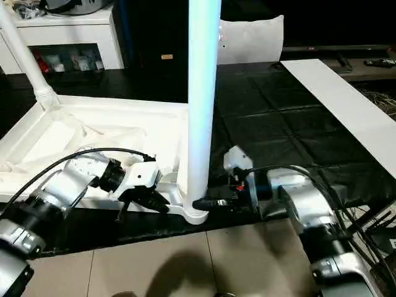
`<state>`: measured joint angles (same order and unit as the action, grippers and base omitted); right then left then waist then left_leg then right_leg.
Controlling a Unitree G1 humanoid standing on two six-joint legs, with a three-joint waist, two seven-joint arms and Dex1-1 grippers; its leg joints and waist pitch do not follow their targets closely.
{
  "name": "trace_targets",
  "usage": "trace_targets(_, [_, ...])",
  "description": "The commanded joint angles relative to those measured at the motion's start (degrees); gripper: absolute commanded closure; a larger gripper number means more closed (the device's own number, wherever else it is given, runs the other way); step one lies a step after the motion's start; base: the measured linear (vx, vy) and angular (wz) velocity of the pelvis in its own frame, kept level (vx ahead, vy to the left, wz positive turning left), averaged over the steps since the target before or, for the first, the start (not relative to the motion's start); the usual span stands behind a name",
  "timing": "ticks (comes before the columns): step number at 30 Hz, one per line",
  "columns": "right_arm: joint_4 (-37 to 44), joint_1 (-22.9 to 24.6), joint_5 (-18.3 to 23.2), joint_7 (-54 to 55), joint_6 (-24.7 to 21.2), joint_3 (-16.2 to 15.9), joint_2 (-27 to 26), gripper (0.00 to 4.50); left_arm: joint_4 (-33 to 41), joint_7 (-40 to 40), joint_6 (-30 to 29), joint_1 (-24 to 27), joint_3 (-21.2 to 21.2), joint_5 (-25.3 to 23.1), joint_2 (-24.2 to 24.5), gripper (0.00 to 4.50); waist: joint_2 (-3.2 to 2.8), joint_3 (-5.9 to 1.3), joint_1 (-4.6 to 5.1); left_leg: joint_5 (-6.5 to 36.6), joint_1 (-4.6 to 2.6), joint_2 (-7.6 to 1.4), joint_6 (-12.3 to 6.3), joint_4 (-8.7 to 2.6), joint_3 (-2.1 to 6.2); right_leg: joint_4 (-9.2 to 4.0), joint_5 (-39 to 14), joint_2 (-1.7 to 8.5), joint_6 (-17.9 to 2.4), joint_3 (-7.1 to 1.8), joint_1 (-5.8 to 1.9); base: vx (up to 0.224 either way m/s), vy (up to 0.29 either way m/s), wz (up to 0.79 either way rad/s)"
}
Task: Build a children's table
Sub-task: Rotate leg to tighten
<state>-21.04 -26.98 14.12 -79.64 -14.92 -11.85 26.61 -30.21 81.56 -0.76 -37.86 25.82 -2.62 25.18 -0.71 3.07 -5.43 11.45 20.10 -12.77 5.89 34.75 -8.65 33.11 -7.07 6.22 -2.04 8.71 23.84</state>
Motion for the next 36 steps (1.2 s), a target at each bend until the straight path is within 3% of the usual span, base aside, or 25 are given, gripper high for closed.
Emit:
trace_targets(1, [-0.2, -1.0, 0.9, -0.7, -0.3, -0.3, 0.0, 2.00, 0.3, 1.9, 1.8, -1.5, 1.3, -0.6, -0.2, 4.50, 0.52, -4.31, 0.11, 11.2, 0.33, 0.05, -3.14, -4.00, -0.96, -4.66, -27.7, 2.09, -4.1, -2.48, -3.83, 0.000, 0.000, 0.00])
trace_targets(4, [-0.5, -1.3, 1.0, -1.5, -0.7, -0.3, -0.1, 2.37, -0.6, 2.0, 2.4, -1.8, 1.2, -0.7, -0.2, 4.50, 0.53, -4.30, 0.09, 11.4, 0.34, 0.09, -3.10, -4.00, -0.95, -4.75, -28.0, 2.05, -3.9, -2.41, -3.83, 0.000, 0.000, 0.00])
trace_targets(13, [0.2, -1.3, 2.1, -2.4, -2.6, -0.2, -0.5, 2.57, -1.9, 1.5, 2.5, -2.0, 0.6, -0.5, -0.5, 4.50, 0.45, -4.34, -0.10, 11.4, 0.26, 0.05, -2.87, -4.01, -0.95, -4.80, -28.2, 2.09, -3.7, -2.35, -3.83, 0.000, 0.000, 0.00])
trace_targets(17, [4.0, 0.8, 4.0, 3.4, -6.7, 1.8, -3.3, 2.57, 0.5, -5.4, -5.6, -0.7, -2.7, 0.8, -2.6, 4.50, 0.41, -4.23, -0.03, 11.4, 0.18, -0.01, -2.20, -4.08, -0.93, -4.80, -28.6, 2.11, -3.7, -2.35, -3.80, 0.000, 0.000, 0.00])
trace_targets(19, [5.0, 1.8, 2.4, 7.9, -7.0, 1.8, -4.6, 2.57, 2.0, -9.2, -8.5, 0.0, -4.1, 1.2, -3.8, 4.50, 0.48, -4.20, 0.06, 11.3, 0.25, 0.09, -1.82, -4.10, -0.88, -4.90, -29.0, 2.09, -3.3, -2.26, -3.85, 0.000, 0.000, 0.00])
trace_targets(22, [5.0, 2.2, 0.0, 15.0, -7.2, 2.2, -7.4, 2.57, 4.8, -13.9, -12.9, 1.1, -6.2, 2.1, -5.8, 4.50, 0.55, -3.95, 1.10, 13.3, 0.31, 0.54, -1.26, -3.91, -0.79, -5.69, -33.0, 2.01, -1.2, -1.50, -3.67, 0.000, 0.000, 0.00])
trace_targets(24, [3.2, 1.0, -1.5, 24.9, -8.3, 4.3, -12.2, 2.57, 8.0, -19.0, -18.7, 2.2, -8.0, 2.5, -8.3, 4.50, 0.77, -4.06, 2.24, 13.5, 0.47, 0.78, -1.08, -3.71, -0.73, -5.98, -33.9, 2.01, 0.0, -1.11, -3.71, 0.000, 0.000, 0.00])
trace_targets(25, [3.2, 1.0, -1.5, 24.9, -8.3, 4.3, -12.2, 2.57, 8.0, -19.0, -18.7, 2.2, -8.0, 2.5, -8.3, 4.50, 0.77, -4.06, 2.24, 13.5, 0.47, 0.78, -1.08, -3.71, -0.73, -5.98, -33.9, 2.01, 0.0, -1.11, -3.71, 0.000, 0.000, 0.00])
trace_targets(26, [2.6, 0.4, -1.7, 28.2, -8.9, 5.2, -13.9, 2.58, 8.8, -20.8, -20.2, 2.5, -8.5, 2.3, -9.2, 4.50, 0.59, -4.07, 3.16, 14.2, 0.50, 1.04, -1.40, -3.46, -0.66, -6.40, -35.0, 1.91, 0.7, -0.67, -3.63, 0.000, 0.000, 0.00])
trace_targets(27, [2.6, 0.4, -1.7, 28.2, -8.9, 5.2, -13.9, 2.58, 8.8, -20.8, -20.2, 2.5, -8.5, 2.3, -9.2, 4.50, 0.68, -3.99, 3.57, 14.3, 0.69, 1.12, -1.62, -3.44, -0.67, -6.46, -35.0, 1.84, 0.9, -0.59, -3.62, 0.000, 0.000, 0.00])
trace_targets(29, [0.7, -1.6, -3.2, 38.4, -9.9, 7.2, -18.4, 2.59, 9.5, -27.6, -24.2, 2.5, -10.2, 1.3, -12.8, 4.50, 0.47, -3.97, 4.23, 14.6, 0.61, 1.15, -1.92, -3.37, -0.65, -6.71, -34.9, 1.80, 0.8, -0.29, -3.54, 0.000, 0.000, 0.00])
trace_targets(30, [-0.9, -2.9, -4.2, 44.3, -9.8, 8.3, -20.7, 2.59, 9.1, -32.5, -25.4, 2.1, -11.6, 1.0, -15.4, 4.50, 0.39, -4.00, 5.27, 14.3, 0.81, 1.18, -1.60, -3.20, -0.62, -6.75, -34.7, 1.71, 0.8, 0.00, -3.49, 0.000, 0.000, 0.00])
trace_targets(31, [-0.9, -2.9, -4.2, 44.3, -9.8, 8.3, -20.7, 2.59, 9.1, -32.5, -25.4, 2.1, -11.6, 1.0, -15.4, 4.50, 0.39, -4.00, 5.27, 14.3, 0.81, 1.18, -1.60, -3.20, -0.62, -6.75, -34.7, 1.71, 0.8, 0.00, -3.49, 0.000, 0.000, 0.00])
trace_targets(32, [-1.9, -3.8, -4.8, 48.2, -9.7, 9.1, -22.2, 2.59, 8.8, -35.9, -26.1, 1.7, -12.6, 0.8, -17.1, 4.50, 0.28, -4.20, 5.75, 14.3, 0.66, 1.17, -2.10, -3.21, -0.55, -6.96, -33.9, 1.85, 0.7, 0.18, -3.59, 0.000, 0.000, 0.00])
trace_targets(34, [-4.3, -5.0, -6.4, 53.0, -6.5, 9.9, -24.2, 2.59, 8.8, -41.8, -26.9, 1.3, -13.9, 0.4, -20.3, 4.50, 0.18, -4.62, 5.99, 12.2, 1.14, 0.56, -2.75, -3.58, -0.24, -6.22, -28.7, 2.03, -1.2, -0.26, -4.07, 0.000, 0.000, 0.00])
trace_targets(35, [-4.4, -5.0, -6.5, 53.1, -6.3, 9.9, -24.3, 2.03, 8.8, -42.0, -26.9, 1.3, -13.9, 0.3, -20.4, 4.50, 0.23, -4.79, 6.03, 11.1, 1.23, 0.38, -2.95, -3.62, -0.25, -5.81, -26.4, 2.11, -2.2, -0.58, -4.08, 0.000, 0.000, 0.00])
trace_targets(36, [-5.3, -5.3, -6.7, 54.1, -4.3, 10.5, -25.1, 2.03, 9.2, -44.2, -27.3, 1.2, -14.2, 0.0, -21.7, 4.50, 0.33, -4.92, 5.83, 9.1, 1.36, 0.22, -3.74, -3.70, -0.22, -5.03, -22.1, 2.04, -4.2, -1.05, -4.11, 0.000, 0.000, 0.00])
